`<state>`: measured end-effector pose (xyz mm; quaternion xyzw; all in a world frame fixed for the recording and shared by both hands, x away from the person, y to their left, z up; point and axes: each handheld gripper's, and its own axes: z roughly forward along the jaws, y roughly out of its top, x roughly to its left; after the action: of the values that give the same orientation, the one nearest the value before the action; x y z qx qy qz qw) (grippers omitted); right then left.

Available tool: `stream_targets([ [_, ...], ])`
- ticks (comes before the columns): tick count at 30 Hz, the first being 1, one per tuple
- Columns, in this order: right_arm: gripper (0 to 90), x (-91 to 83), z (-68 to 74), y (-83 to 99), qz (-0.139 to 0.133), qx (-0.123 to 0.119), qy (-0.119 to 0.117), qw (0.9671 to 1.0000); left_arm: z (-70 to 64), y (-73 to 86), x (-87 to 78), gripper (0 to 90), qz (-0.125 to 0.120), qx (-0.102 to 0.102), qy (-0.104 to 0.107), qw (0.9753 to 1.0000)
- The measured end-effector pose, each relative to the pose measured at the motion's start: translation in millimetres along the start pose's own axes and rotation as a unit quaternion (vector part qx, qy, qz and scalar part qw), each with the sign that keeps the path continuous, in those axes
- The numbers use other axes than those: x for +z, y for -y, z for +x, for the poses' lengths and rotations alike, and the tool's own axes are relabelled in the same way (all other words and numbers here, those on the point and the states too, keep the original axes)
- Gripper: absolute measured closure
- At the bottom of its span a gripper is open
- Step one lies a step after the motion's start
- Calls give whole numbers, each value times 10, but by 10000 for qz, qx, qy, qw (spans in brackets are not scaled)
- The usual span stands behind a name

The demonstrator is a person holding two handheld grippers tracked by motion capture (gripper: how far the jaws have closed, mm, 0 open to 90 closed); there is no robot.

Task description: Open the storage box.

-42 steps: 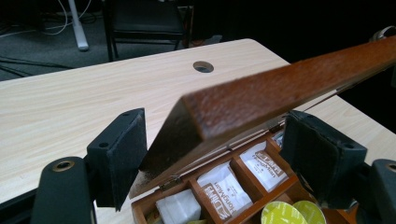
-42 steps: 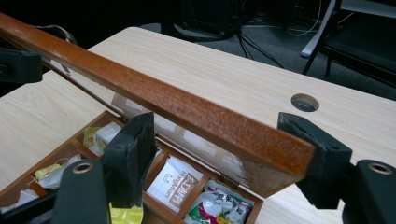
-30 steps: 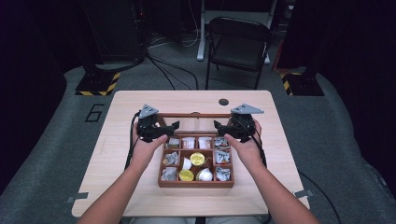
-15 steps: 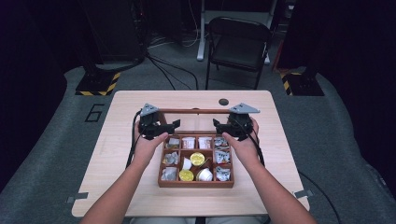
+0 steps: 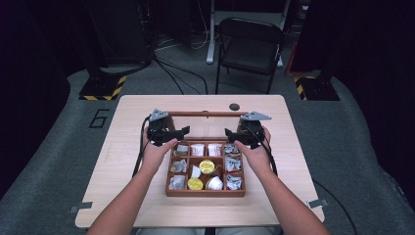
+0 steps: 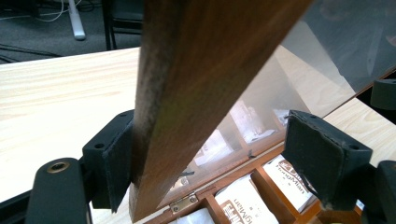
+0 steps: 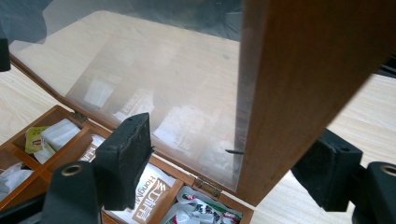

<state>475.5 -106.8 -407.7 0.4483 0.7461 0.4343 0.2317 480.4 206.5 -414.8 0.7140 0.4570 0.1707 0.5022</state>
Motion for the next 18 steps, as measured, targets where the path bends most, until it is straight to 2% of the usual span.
stream_targets([
  [10, 280, 62, -21, 62, 1, 73, -57, 10000, 11, 7, 11, 214, 2, 38, -5, 10000],
  [12, 301, 67, -43, 56, 12, 169, -79, 9998, 22, 5, 6, 223, 6, 67, -17, 10000],
  [18, 305, 76, -51, 48, -9, 157, -71, 9999, 31, 16, 15, 233, -39, 65, -14, 10000],
])
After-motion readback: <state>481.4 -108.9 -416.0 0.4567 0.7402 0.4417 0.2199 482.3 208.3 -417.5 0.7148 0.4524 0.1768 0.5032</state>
